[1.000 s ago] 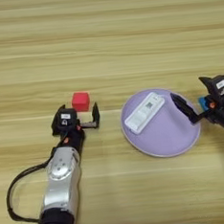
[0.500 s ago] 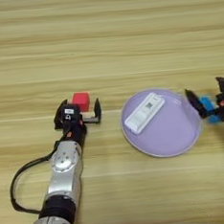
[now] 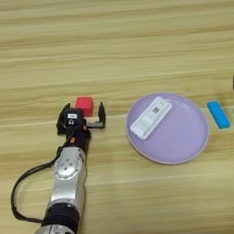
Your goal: Move the objects on the table
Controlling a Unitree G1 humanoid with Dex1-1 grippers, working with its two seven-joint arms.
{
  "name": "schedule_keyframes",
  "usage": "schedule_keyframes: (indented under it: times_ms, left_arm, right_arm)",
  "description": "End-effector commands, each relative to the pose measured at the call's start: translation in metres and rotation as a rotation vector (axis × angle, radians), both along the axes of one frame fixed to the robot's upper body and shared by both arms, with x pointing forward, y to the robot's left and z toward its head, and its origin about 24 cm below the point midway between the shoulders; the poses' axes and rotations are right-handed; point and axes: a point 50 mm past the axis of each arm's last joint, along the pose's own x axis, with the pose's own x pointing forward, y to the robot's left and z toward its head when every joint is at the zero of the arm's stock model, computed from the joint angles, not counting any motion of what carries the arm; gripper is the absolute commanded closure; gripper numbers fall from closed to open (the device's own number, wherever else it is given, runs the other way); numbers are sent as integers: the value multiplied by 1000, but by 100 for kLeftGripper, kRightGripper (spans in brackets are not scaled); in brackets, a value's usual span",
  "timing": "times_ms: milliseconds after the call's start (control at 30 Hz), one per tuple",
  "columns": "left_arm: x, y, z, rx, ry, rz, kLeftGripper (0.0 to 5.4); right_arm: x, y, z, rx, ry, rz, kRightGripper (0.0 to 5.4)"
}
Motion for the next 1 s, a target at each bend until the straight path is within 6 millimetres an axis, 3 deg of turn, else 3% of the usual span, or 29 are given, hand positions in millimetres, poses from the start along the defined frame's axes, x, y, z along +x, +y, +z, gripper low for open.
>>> schedule_keyframes:
  times_ms: [33,700,1000]
  left_arm:
    - [-13,3,-20,-3,110,17,0]
    - [-12,4,-21,-12,109,25,0]
    - [-12,4,-22,4,96,23,91]
  right_arm:
    - [-4,4,13,-8,-59,21,3]
    - [-7,5,16,2,-61,27,3]
    - [-7,5,14,6,-55,25,0]
